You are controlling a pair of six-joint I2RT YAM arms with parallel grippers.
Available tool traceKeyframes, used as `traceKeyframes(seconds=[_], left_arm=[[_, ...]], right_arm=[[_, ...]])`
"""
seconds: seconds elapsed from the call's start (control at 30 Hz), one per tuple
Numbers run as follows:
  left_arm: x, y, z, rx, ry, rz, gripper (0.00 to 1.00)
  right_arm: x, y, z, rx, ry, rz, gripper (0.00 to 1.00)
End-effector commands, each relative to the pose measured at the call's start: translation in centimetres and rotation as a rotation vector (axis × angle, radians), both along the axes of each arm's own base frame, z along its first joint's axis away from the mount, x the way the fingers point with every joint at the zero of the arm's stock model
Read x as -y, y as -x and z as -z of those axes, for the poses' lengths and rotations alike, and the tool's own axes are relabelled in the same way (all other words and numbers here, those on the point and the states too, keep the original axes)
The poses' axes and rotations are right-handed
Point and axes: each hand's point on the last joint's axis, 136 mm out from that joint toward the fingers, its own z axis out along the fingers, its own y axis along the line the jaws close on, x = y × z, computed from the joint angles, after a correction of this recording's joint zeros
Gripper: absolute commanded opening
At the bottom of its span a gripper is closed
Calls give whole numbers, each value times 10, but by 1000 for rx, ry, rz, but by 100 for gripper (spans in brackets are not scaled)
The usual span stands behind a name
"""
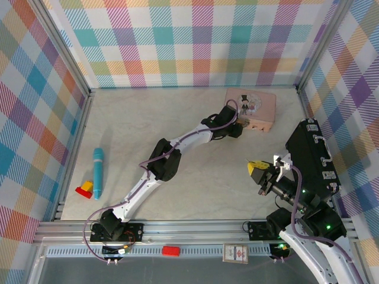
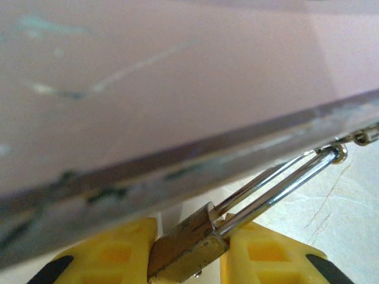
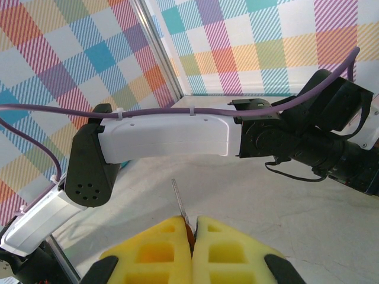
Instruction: Unlock the padlock with the key
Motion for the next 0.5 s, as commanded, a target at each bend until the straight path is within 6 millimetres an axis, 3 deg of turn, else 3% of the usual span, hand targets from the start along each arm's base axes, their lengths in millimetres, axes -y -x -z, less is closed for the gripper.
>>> traceKeyframes(seconds=[0.0,0.47], left_arm=[[8,5,-26,50,49,6,14],[-40,31,-58,155,93,-62,0]], right_arm=[[-3,-1,-6,29,-15,-11,0],[-8,-16,3,-47,-9,13,0]])
